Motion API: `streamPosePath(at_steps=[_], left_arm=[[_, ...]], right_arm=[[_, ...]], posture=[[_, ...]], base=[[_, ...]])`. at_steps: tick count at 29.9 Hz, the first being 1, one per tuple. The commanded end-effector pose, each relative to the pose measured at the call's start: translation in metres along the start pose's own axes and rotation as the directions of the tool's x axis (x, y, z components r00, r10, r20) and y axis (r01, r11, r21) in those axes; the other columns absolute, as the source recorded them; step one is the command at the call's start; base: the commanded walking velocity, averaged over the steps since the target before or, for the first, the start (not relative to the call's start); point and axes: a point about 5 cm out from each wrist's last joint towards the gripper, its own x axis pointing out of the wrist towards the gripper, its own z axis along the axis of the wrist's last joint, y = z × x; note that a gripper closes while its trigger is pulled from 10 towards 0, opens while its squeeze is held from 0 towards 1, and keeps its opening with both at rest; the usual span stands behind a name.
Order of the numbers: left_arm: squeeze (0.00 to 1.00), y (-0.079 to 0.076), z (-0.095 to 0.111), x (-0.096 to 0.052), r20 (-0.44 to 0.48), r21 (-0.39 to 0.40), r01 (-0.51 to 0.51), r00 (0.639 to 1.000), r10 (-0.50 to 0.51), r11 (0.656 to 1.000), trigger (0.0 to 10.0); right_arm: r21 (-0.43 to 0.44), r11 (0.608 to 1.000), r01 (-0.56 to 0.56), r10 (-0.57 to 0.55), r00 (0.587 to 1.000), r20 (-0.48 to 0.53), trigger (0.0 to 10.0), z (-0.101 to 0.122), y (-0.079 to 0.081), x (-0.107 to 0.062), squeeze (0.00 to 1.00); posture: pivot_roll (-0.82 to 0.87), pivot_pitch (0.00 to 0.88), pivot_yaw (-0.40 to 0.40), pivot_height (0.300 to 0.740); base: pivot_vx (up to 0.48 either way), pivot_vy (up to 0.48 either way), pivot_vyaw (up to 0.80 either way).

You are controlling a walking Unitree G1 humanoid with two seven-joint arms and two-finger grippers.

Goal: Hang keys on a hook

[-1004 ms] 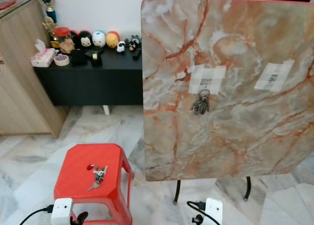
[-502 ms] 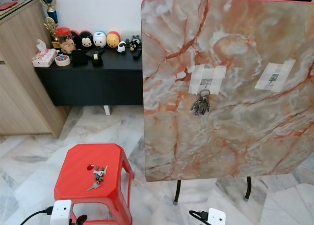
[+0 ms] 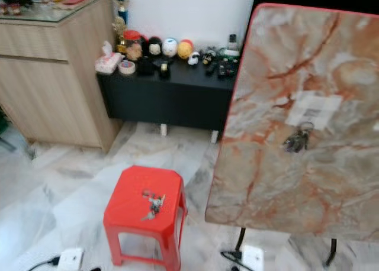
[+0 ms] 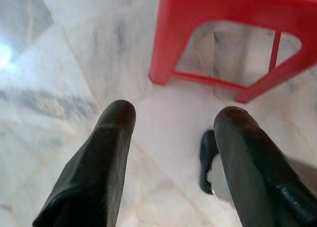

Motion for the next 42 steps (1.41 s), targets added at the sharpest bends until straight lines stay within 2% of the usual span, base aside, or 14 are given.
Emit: streamPosePath(at_steps=[1,4,27,42], left_arm=[[0.00,-0.007,-0.004,0.000,-0.016,-0.006,0.016,1.000,-0.016,1.000,10.0],[0.00,-0.007,-0.004,0.000,-0.018,-0.006,0.015,1.000,-0.015,1.000,10.0],[0.00,-0.010,-0.003,0.001,-0.017,-0.020,0.013,1.000,-0.013,1.000,10.0],[0.00,-0.012,-0.002,0.001,-0.012,-0.016,0.012,1.000,-0.012,1.000,10.0]], right_arm=[[-0.004,1.000,0.022,-0.022,1.000,-0.022,10.0,-0.006,-0.010,-0.001,0.00],[-0.022,1.000,0.011,-0.011,1.000,-0.025,10.0,-0.007,-0.009,-0.001,0.00],[0.013,1.000,-0.005,0.005,1.000,0.022,10.0,0.005,-0.009,0.000,0.00],[-0.014,1.000,-0.010,0.011,0.998,0.058,10.0,0.008,-0.010,0.000,0.00]], posture=[[0.07,0.000,-0.057,0.740],[0.07,0.000,-0.057,0.740],[0.06,0.000,-0.065,0.740],[0.07,0.000,-0.068,0.740]], base=[[0.000,0.480,0.00],[0.000,0.398,0.00],[0.000,0.384,0.00],[0.000,0.345,0.00]])
